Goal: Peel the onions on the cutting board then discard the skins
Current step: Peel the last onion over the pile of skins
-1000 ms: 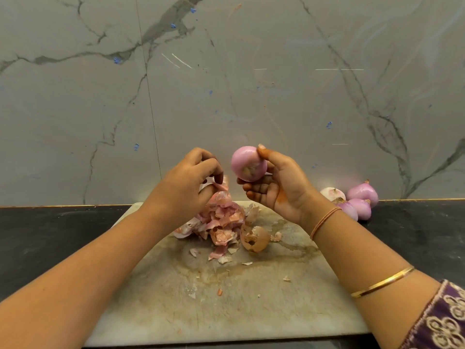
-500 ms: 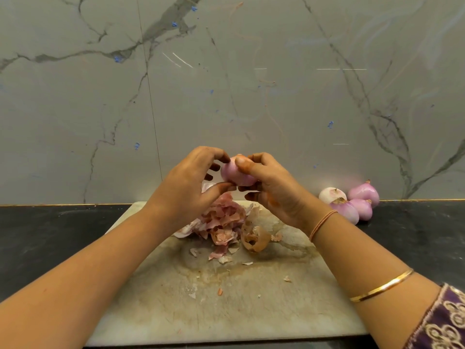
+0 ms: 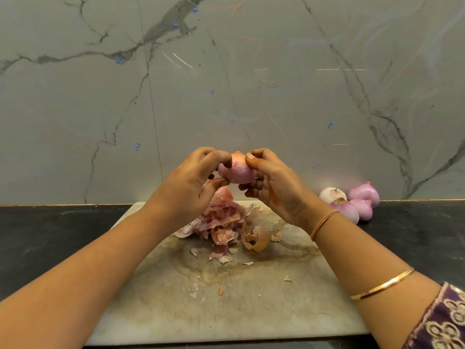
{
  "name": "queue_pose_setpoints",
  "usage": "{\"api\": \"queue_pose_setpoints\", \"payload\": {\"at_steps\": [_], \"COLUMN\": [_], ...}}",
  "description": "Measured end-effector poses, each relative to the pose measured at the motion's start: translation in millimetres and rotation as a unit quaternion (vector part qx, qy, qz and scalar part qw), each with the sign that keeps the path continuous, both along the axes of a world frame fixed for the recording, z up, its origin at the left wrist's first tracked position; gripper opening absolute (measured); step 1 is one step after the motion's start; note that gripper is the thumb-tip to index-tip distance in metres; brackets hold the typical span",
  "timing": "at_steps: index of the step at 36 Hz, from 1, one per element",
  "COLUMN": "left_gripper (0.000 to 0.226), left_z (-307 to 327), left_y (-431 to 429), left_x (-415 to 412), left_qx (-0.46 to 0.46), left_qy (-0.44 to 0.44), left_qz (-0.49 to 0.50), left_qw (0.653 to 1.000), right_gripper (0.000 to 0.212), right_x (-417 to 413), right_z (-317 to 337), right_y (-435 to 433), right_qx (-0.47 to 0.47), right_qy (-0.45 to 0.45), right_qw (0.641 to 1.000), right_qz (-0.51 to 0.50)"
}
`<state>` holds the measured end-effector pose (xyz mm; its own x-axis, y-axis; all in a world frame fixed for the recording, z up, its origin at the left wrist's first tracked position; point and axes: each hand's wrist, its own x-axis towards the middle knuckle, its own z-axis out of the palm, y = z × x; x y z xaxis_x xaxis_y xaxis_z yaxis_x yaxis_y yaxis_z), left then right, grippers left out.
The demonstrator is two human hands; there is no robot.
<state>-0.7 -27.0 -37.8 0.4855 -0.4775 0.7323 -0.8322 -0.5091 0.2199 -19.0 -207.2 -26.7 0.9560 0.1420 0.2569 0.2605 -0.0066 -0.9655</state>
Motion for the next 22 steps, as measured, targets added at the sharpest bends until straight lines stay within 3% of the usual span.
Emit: {"api": "queue_pose_setpoints", "payload": {"at_steps": [18,22], "left_gripper": [0.057,0.041], "left_z": [-0.7,-1.2], "left_y": [-1.5,-2.5], "left_x": [-3.3,-2.8], "left_qx": [-0.009,0.006], "left_qy": [0.054,0.013], "left_qz": [-0.005,0.007], "left_qw": [0.998,1.0], "right_gripper": [0.03,0.026], "right_x": [-1.4,-1.8], "right_z": [-0.8,-0.7], "right_y": [4.0,4.7], "right_qx": [-0.013,0.007], "right_qy": [-0.004,0.016], "right_qw": [1.0,1.0], "right_qz": [-0.022,-0.019]}}
